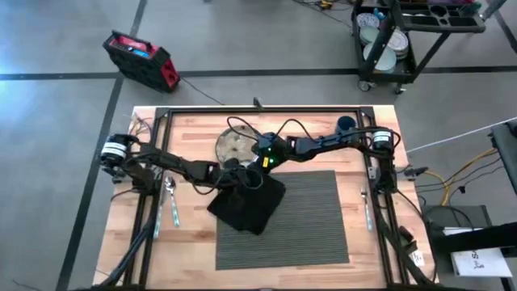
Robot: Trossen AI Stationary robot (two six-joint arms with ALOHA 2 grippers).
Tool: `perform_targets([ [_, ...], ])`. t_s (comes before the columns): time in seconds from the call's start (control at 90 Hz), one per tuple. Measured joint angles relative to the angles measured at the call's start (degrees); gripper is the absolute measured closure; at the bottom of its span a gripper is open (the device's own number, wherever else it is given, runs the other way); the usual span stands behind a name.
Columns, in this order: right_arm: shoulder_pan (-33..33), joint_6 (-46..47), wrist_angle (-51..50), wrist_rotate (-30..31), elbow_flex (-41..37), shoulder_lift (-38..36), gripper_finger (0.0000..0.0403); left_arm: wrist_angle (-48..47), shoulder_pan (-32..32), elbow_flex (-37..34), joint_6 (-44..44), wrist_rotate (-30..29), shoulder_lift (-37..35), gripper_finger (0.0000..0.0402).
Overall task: Set table place
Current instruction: Fold the black napkin
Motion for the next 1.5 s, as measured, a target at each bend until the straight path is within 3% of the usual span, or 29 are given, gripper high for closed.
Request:
perform_targets([
  [0.267, 0.1, 0.4, 0.3, 1.1, 0.0, 0.0, 0.0384, 1.8, 0.1, 0.0, 1.7, -3.4, 0.4, 0.0381],
  [0.656, 0.1, 0.2, 0.1, 1.4, 0.0, 0.0, 0.0275, 2.9, 0.1, 0.0, 1.4, -3.7, 0.4, 0.0381],
  [0.856, 0.2, 0.2, -0.1, 1.9, 0.0, 0.0, 0.0239, 2.9, 0.5, 0.0, 1.6, -3.8, 0.4, 0.0381],
  [1.5, 1.0, -0.2, -1.9, 4.5, -0.1, -1.5, 0.0245, 3.4, 1.3, -0.7, 2.6, -4.1, 0.4, 0.0381],
])
